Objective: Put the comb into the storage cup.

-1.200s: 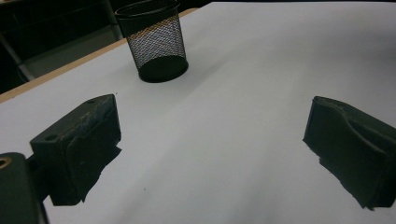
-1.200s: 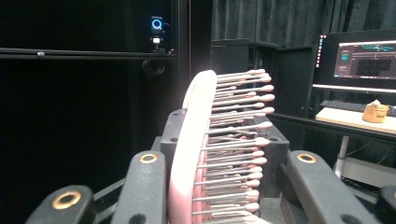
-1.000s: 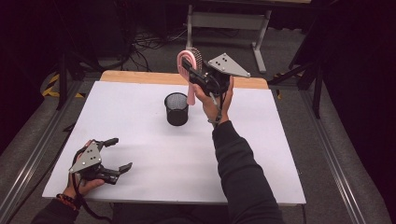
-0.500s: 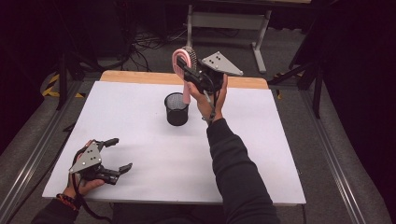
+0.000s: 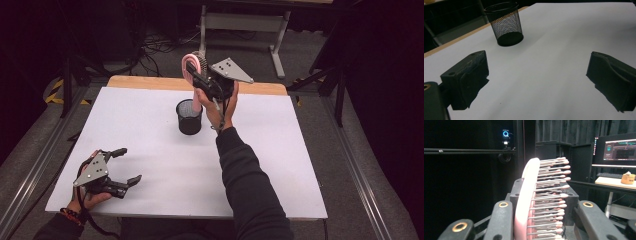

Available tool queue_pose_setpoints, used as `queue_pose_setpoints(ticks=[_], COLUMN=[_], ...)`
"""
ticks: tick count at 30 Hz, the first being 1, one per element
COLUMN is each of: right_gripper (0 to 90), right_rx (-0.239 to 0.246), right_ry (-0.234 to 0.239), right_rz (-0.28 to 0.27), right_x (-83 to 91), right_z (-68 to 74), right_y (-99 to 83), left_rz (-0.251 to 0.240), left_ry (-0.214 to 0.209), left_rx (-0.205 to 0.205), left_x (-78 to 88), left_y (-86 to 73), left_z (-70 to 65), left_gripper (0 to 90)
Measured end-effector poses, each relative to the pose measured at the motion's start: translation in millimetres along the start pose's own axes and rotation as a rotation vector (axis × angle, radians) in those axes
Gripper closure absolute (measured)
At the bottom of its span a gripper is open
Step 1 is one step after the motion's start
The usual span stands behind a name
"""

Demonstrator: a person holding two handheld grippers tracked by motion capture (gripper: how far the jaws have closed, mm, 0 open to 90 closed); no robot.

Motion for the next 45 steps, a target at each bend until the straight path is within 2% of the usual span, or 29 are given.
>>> queue_pose_setpoints(ticks=[1,3,4,9,12,14,17,22,23,24,28,29,31,38,40,41,42,45], right_gripper=[63.3,63.3,63.3,63.3,63.4,63.3,63.3,63.3,63.3,63.3,63.3,63.3,63.3,63.2,63.1,63.1,63.1,63.1], right_rx=[0.009,-0.01,0.005,0.006,-0.028,-0.008,-0.027,-0.012,-0.013,-0.038,-0.022,-0.044,-0.032,-0.036,-0.052,-0.035,-0.056,-0.042], right_ry=[-0.006,-0.006,-0.007,-0.007,-0.009,-0.003,-0.013,-0.009,-0.011,-0.015,-0.018,-0.021,-0.018,-0.015,-0.01,-0.01,-0.016,-0.01], right_rz=[0.0,0.0,0.003,0.016,0.01,0.018,0.018,0.03,0.03,0.025,0.032,0.028,0.036,0.055,0.059,0.067,0.062,0.071], right_x=[-1.1,-3.6,-4.3,-8.1,-9.9,-10.1,-10.8,-9.2,-9.0,-8.8,-6.0,-6.0,-4.9,-4.2,-4.4,-4.0,-4.4,-4.2], right_z=[-1.2,-0.1,-1.1,-0.5,0.6,0.3,1.7,0.2,-0.3,0.7,-2.7,-2.1,-3.3,-1.0,1.4,0.7,2.1,2.1], right_y=[-0.9,-2.8,-4.1,-11.8,-15.3,-18.0,-21.0,-26.2,-27.3,-27.9,-33.3,-34.5,-38.1,-50.0,-54.2,-56.6,-57.9,-61.5], left_rz=[0.0,0.003,-0.001,0.002,-0.002,0.002,-0.007,-0.009,-0.008,-0.006,-0.009,-0.009,-0.009,-0.01,-0.009,-0.009,-0.008,-0.009], left_ry=[0.0,-0.003,-0.001,-0.003,0.0,-0.003,0.012,0.008,0.009,0.008,0.009,0.008,0.011,0.012,0.012,0.01,0.011,0.011], left_rx=[0.0,0.002,0.004,0.001,0.001,0.001,0.004,-0.002,0.0,-0.001,0.002,0.004,0.003,0.0,0.002,0.003,0.002,0.001], left_x=[0.0,0.7,0.5,1.5,1.3,1.6,2.0,2.4,1.9,2.0,2.4,2.3,2.1,2.5,2.1,2.0,1.8,1.9], left_y=[0.0,-0.3,-0.3,-0.3,-0.1,-0.2,0.1,0.9,0.7,0.5,0.7,0.6,0.7,0.9,0.8,0.7,0.6,0.8], left_z=[0.0,0.7,0.7,1.2,1.0,1.1,1.8,0.9,0.8,0.9,1.1,1.1,1.1,1.4,1.2,1.3,1.2,0.7], left_gripper=[4.8,4.8,4.8,4.7,4.7,4.6,4.5,4.7,4.7,4.7,4.7,4.6,4.7,4.8,4.8,4.8,4.8,4.8])
Point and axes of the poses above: each handheld gripper's, and its own axes: x roughly backward along the jaws, y roughly out of its top, z roughly to its left, the point moved 5 cm from there along -x, roughly forward along the jaws, and after that the axes turned 10 degrees about -x, right-handed, at the moved point
